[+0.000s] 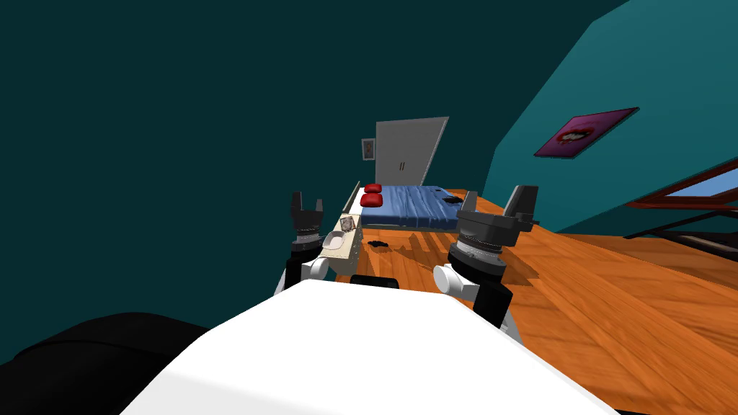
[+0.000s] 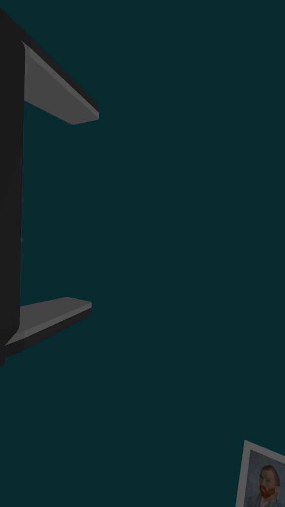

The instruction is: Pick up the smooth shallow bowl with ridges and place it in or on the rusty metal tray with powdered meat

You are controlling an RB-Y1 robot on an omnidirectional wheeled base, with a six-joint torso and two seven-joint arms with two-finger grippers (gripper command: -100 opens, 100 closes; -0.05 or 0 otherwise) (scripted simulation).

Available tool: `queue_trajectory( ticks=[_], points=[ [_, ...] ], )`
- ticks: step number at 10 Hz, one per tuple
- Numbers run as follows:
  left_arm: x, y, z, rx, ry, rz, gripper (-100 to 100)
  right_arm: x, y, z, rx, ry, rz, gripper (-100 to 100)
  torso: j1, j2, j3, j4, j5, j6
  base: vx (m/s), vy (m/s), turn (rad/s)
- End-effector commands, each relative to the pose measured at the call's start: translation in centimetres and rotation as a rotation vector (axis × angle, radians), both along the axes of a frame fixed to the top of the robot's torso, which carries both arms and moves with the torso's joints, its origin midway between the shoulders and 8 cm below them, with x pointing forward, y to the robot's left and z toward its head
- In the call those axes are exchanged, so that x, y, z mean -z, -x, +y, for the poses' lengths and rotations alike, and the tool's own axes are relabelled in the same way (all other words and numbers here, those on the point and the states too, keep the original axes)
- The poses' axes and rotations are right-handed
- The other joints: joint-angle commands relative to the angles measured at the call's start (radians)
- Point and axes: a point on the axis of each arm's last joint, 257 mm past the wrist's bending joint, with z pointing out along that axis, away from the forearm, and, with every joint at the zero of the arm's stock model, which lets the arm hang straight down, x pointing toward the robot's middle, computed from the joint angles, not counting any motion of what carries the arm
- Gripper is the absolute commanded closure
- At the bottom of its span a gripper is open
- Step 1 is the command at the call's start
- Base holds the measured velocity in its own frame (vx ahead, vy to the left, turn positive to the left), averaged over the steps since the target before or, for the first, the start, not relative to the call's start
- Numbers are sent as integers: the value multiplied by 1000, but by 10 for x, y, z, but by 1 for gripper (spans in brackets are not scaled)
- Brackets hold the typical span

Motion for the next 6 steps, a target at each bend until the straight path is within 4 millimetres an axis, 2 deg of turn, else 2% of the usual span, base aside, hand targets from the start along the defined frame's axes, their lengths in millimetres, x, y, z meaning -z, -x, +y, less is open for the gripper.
queue_trajectory(
  ticks=[1,6],
  points=[
    [12,-8,-2,11,-22,37,-100,0,0,0,0,0,0,0,0,0,0,0,0,0,-27,20,-4],
    [78,-45,-4,40,-87,226,-100,0,0,0,0,0,0,0,4,5,3,1,1,0,-71,44,-11]
  ],
)
